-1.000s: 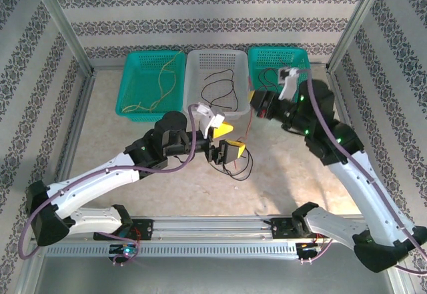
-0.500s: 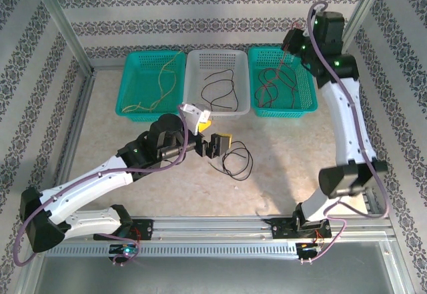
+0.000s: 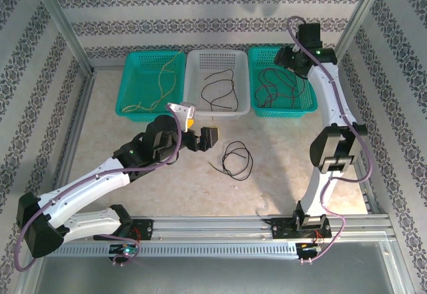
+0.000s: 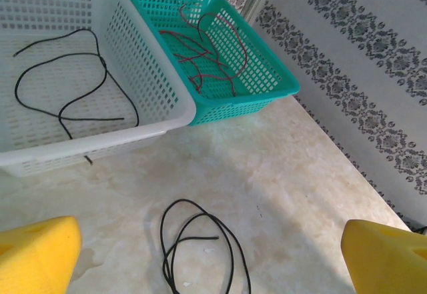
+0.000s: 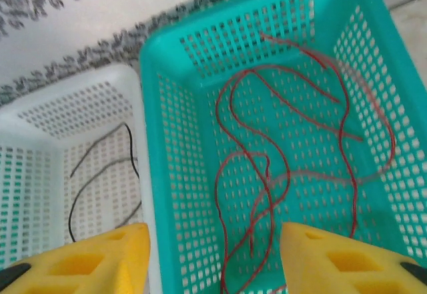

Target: Untangle the cables

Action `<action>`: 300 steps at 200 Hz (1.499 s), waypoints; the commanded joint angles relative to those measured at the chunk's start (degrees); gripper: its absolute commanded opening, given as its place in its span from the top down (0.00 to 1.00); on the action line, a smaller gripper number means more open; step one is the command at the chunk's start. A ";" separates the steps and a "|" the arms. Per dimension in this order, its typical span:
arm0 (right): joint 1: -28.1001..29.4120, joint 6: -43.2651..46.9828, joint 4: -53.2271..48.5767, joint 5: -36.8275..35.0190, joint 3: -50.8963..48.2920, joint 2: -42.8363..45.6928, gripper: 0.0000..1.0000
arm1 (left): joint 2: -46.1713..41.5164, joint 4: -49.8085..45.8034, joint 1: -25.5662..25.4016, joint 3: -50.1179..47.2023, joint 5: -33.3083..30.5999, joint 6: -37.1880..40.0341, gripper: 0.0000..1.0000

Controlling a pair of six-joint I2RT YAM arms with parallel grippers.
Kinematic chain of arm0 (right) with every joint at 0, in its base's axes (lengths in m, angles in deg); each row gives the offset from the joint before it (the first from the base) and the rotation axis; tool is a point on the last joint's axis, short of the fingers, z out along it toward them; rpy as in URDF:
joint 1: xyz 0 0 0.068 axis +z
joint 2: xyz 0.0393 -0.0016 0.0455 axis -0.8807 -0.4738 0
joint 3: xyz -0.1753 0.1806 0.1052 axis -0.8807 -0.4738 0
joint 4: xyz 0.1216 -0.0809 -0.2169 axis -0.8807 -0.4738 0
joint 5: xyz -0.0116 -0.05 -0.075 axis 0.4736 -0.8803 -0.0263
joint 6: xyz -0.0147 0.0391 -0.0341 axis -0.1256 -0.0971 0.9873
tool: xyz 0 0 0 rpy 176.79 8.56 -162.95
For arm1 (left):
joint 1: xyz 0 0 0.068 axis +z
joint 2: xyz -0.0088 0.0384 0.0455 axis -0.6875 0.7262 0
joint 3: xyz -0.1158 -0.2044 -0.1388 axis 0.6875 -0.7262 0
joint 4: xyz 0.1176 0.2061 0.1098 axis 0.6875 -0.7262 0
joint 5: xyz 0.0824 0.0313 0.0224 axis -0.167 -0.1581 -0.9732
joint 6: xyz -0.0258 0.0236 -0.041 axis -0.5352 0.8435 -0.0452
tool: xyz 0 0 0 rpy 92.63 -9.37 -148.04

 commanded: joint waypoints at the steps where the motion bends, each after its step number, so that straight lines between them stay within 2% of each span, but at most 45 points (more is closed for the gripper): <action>1: 3.03 1.83 1.08 -1.43 -6.57 10.09 0.44 | 0.05 -1.07 1.59 -0.08 -0.06 -1.62 0.00; 24: 8.92 2.34 3.45 -3.07 -21.66 21.48 0.44 | 0.79 -2.04 2.29 0.34 -0.10 -2.13 0.00; 59: 22.16 -2.39 6.66 -8.90 -45.77 35.18 0.41 | 2.19 -2.76 3.69 -0.31 0.63 -4.69 0.04; 93: 33.88 -9.22 10.96 -8.24 -61.03 36.98 0.45 | 3.90 -4.23 4.62 0.83 3.25 -6.15 0.09; 110: 40.40 -10.24 13.54 -8.02 -63.96 34.48 0.46 | 4.14 -5.18 4.93 1.23 3.41 -6.46 0.13; 124: 43.51 -10.55 14.99 -6.66 -64.70 31.12 0.46 | 3.78 -5.69 5.31 1.19 3.25 -6.95 0.14; 178: 45.76 -7.50 17.17 -4.40 -62.21 19.30 0.54 | 1.90 -4.76 7.98 -1.36 5.11 -10.46 0.19; 228: 45.57 -6.24 19.45 -2.21 -61.35 13.92 0.73 | 1.71 -4.65 9.58 -1.42 6.47 -10.62 0.20; 261: 45.65 -6.12 17.46 -2.83 -60.33 16.66 0.93 | 1.75 -4.07 10.49 -1.80 7.23 -10.70 0.21; 300: 45.92 -5.91 13.22 0.09 -57.14 28.33 0.96 | 2.89 -2.44 10.86 -1.73 9.97 -10.35 0.18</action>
